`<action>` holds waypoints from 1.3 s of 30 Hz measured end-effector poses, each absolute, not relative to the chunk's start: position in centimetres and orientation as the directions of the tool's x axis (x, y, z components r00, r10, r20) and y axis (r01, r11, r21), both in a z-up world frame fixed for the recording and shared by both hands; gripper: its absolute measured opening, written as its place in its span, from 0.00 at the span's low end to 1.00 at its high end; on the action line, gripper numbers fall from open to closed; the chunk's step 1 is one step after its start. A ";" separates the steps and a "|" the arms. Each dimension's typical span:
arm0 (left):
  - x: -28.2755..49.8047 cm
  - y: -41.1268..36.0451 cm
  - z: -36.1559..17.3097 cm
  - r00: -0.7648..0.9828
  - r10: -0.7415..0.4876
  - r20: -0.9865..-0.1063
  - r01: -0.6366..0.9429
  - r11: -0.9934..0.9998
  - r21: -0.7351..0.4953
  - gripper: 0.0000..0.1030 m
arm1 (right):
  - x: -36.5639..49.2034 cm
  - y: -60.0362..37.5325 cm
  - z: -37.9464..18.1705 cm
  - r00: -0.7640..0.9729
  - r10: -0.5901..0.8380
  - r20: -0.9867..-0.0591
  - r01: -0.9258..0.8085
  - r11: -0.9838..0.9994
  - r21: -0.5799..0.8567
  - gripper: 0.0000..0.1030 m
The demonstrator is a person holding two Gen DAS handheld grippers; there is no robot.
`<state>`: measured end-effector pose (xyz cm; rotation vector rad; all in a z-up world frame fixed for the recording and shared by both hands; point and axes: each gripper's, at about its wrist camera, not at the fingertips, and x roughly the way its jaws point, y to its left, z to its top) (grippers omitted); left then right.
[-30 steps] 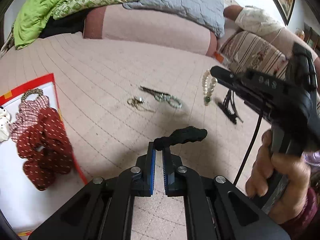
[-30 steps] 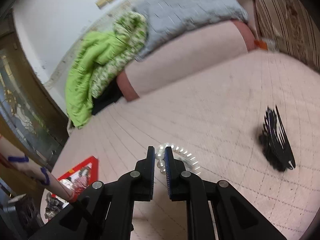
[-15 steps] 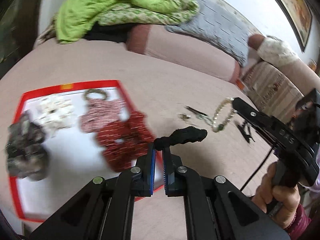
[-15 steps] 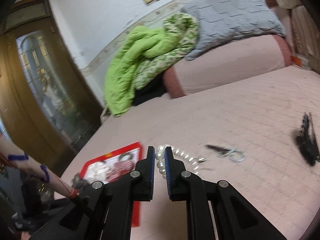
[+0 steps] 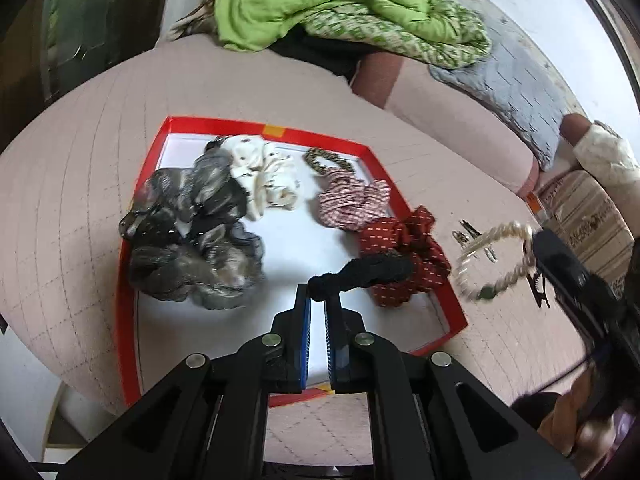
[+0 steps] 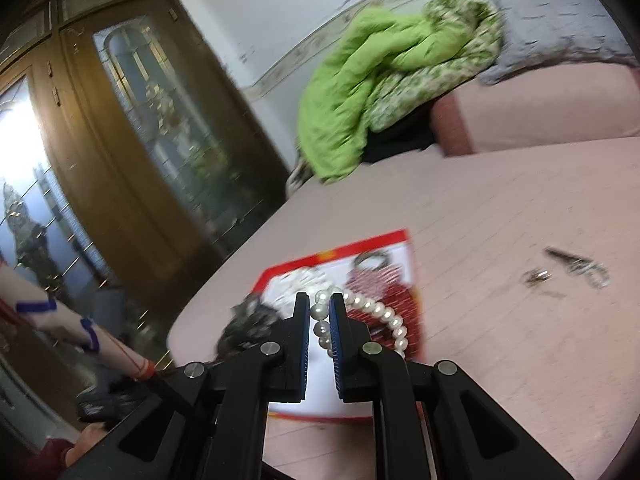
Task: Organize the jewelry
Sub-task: 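Carry the black hair tie and pearl bracelet over the box, then lower both items into the box and open both grippers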
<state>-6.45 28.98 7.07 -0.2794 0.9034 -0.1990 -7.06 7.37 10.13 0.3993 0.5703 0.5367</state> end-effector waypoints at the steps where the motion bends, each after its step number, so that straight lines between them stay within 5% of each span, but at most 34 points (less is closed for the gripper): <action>1: -6.1 29.2 6.7 0.595 -0.279 -0.754 0.040 0.947 -0.319 0.06 | -7.1 8.1 10.0 0.699 0.592 -0.401 -0.377 0.782 0.496 0.10; 32: -2.1 28.5 4.1 0.585 -0.223 -0.780 0.008 0.963 -0.270 0.07 | -2.3 10.8 3.2 0.611 0.522 -0.596 -0.282 0.846 0.452 0.12; 39: -2.4 28.1 4.7 0.620 -0.206 -0.757 0.014 0.968 -0.252 0.31 | -2.4 10.4 3.5 0.621 0.517 -0.589 -0.274 0.847 0.455 0.12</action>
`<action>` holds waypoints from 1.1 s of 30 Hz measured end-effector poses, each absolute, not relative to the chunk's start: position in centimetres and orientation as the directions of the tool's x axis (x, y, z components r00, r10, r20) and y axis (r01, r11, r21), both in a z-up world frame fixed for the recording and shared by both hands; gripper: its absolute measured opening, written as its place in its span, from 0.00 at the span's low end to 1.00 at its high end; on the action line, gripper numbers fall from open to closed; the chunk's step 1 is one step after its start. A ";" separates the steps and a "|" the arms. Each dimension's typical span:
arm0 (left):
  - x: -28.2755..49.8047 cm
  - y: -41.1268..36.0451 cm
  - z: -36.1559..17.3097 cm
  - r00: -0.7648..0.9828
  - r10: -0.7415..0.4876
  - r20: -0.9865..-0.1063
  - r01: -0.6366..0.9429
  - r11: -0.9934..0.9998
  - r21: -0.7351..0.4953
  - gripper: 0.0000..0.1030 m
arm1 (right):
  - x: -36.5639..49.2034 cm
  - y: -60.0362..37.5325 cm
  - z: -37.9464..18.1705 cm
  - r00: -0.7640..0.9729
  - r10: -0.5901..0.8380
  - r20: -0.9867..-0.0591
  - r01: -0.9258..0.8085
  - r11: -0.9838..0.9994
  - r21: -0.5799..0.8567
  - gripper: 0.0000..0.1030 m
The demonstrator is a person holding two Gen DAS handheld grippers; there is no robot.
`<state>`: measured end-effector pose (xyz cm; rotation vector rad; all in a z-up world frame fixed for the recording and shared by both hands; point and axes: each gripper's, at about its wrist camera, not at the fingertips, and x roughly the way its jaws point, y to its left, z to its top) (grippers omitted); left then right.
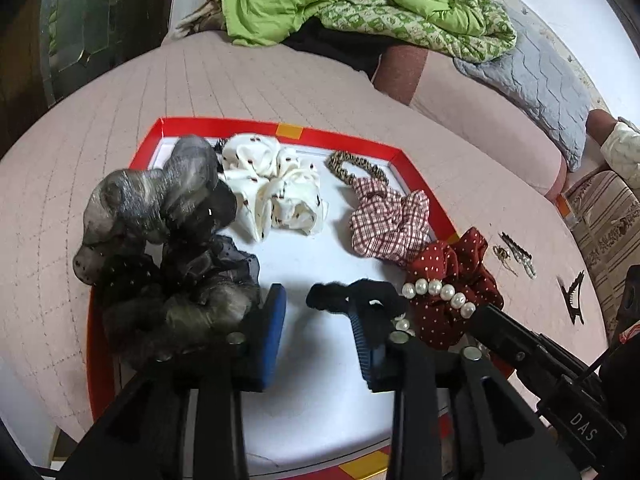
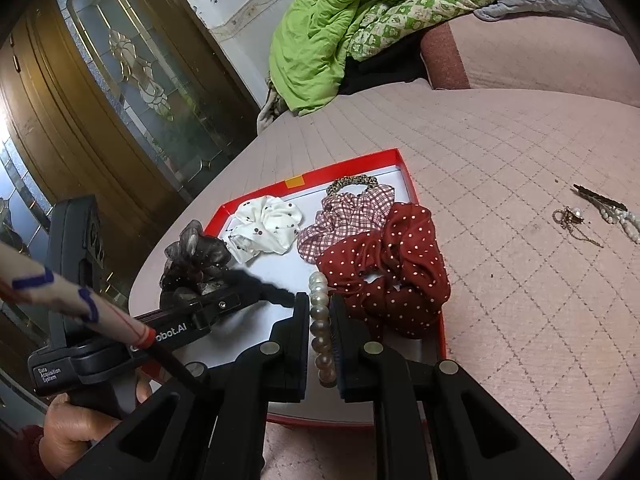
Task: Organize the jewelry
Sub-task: 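Lower both items into the box and open both grippers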
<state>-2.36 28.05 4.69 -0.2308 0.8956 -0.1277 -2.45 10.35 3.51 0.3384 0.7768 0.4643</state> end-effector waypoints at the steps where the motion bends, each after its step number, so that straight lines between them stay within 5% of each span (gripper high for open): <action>1: -2.4 28.1 4.8 0.623 -0.204 -0.755 0.015 0.968 -0.250 0.31 | -2.5 10.3 3.6 0.621 0.518 -0.588 -0.275 0.846 0.456 0.12; 17: -2.8 28.5 5.9 0.688 -0.189 -0.700 0.011 0.968 -0.251 0.31 | -3.1 7.6 5.7 0.688 0.494 -0.531 -0.246 0.848 0.470 0.12; 33: -4.7 23.5 7.6 0.727 -0.144 -0.672 0.110 0.989 -0.093 0.34 | -3.3 -0.1 6.7 0.757 0.395 -0.520 -0.094 0.854 0.512 0.12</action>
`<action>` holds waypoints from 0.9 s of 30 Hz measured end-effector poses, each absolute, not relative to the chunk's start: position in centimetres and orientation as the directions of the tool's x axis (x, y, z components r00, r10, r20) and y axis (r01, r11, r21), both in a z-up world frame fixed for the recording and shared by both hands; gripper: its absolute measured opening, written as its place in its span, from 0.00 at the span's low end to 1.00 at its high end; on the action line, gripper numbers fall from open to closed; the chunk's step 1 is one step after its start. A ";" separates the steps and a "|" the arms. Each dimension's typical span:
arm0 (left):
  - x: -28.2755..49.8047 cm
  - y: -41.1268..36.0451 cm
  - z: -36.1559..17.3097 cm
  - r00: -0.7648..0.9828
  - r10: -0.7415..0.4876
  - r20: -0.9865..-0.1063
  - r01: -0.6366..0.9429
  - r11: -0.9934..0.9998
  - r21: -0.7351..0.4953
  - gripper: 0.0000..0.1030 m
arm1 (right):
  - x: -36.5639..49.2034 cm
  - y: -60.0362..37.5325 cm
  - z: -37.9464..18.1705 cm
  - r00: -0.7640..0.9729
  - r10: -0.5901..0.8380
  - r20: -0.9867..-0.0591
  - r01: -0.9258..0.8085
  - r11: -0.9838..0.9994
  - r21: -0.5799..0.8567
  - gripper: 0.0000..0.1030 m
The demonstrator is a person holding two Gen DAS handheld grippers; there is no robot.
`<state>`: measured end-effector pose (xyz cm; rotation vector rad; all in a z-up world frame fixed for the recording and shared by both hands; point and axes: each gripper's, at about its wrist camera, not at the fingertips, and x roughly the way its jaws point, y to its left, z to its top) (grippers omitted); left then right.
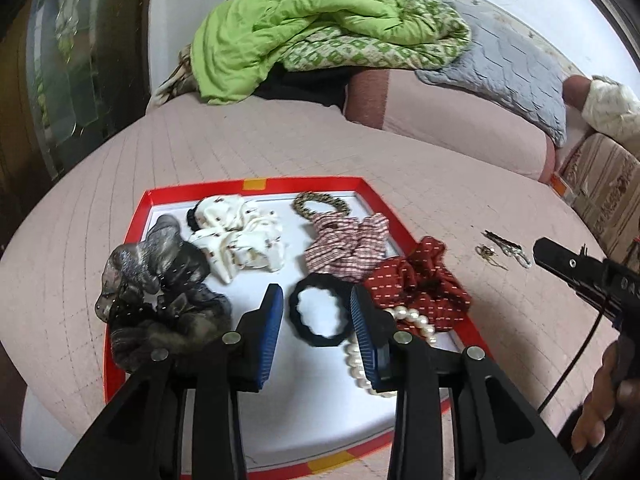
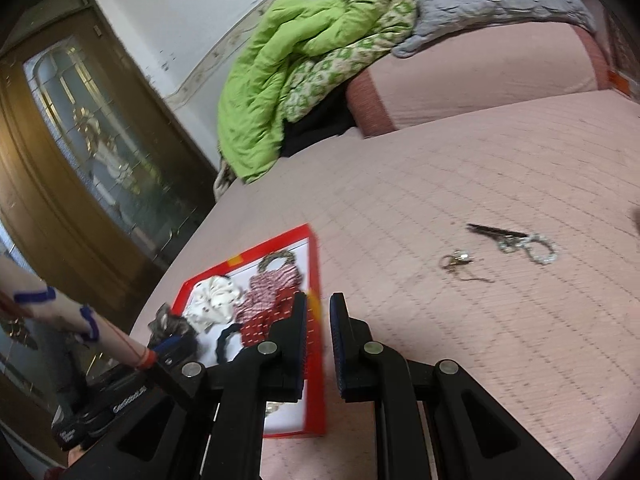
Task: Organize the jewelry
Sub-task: 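Lower both items into the box and open both grippers, then grasp the pearl brooch with the left gripper while the right grasps the green-bead bracelet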
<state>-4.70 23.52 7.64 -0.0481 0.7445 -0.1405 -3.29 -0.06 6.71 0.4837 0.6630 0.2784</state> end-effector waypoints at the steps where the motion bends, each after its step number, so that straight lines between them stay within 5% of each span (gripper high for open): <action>1: -4.8 23.2 7.7 0.727 -0.148 -0.670 0.118 0.989 -0.090 0.35 | -3.3 -0.6 6.7 0.760 0.391 -0.520 -0.085 0.852 0.517 0.12; 20: -4.4 14.6 8.7 0.684 -0.230 -0.693 0.274 0.960 -0.049 0.39 | -4.7 -11.5 7.5 0.826 0.254 -0.504 0.118 0.795 0.594 0.21; 27: -1.6 10.4 8.4 0.572 -0.348 -0.743 0.359 0.920 -0.155 0.40 | -2.0 -16.5 4.8 0.763 0.231 -0.603 0.251 0.754 0.607 0.22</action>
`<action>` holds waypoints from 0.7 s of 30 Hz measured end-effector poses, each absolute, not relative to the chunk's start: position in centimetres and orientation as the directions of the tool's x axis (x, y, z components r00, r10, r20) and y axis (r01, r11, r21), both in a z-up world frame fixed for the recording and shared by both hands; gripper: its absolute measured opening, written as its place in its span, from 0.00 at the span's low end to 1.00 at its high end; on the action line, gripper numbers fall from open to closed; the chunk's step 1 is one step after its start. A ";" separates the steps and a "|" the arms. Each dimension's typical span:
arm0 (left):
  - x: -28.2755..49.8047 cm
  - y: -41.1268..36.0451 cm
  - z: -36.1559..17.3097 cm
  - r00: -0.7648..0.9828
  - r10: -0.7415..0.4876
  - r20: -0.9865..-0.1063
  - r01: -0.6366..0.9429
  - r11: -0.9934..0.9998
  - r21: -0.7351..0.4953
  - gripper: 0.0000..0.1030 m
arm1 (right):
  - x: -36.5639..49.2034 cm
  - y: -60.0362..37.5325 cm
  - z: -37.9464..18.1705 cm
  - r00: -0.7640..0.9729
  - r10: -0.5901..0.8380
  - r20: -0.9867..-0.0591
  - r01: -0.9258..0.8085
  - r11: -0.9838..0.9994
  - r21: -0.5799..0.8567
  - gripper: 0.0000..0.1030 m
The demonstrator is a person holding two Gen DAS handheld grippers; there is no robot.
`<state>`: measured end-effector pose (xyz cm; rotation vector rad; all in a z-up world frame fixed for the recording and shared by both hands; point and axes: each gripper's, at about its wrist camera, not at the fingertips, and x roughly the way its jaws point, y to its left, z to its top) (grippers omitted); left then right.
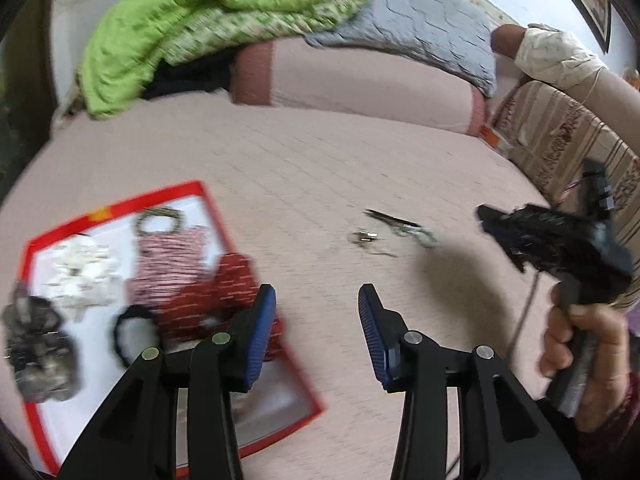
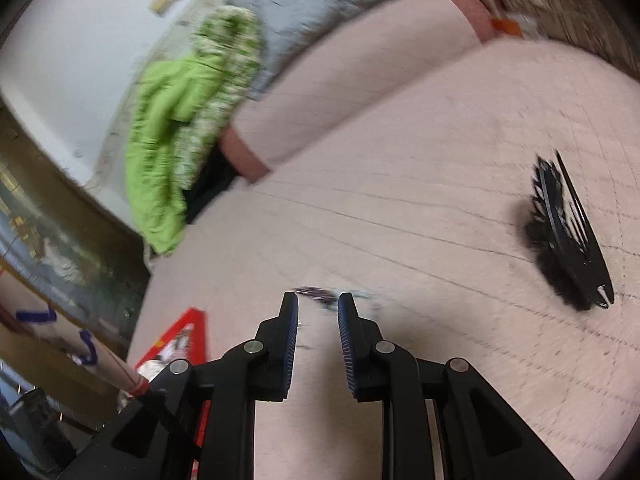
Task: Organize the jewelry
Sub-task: 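Grasp the pearl brooch with the left gripper while the right grasps the green-bead bracelet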
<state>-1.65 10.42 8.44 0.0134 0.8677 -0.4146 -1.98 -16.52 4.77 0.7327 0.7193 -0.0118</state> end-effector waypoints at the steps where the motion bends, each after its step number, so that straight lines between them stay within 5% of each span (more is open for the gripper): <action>1: -0.9 9.7 8.1 0.547 -0.365 -0.753 0.362 0.915 -0.181 0.40 | -1.7 -17.0 4.3 0.755 0.230 -0.614 0.268 0.745 0.610 0.22; 4: 0.5 8.5 7.2 0.501 -0.388 -0.774 0.358 0.907 -0.223 0.40 | -0.3 -17.5 3.4 0.718 0.258 -0.646 0.267 0.756 0.598 0.29; 16: 4.2 5.6 5.4 0.452 -0.399 -0.798 0.351 0.902 -0.252 0.40 | 5.5 -14.6 0.1 0.562 0.172 -0.809 0.114 0.953 0.281 0.29; 21: 5.9 3.1 4.4 0.427 -0.387 -0.817 0.367 0.900 -0.234 0.41 | 5.8 -13.9 -0.1 0.546 0.042 -0.837 0.097 0.989 0.113 0.05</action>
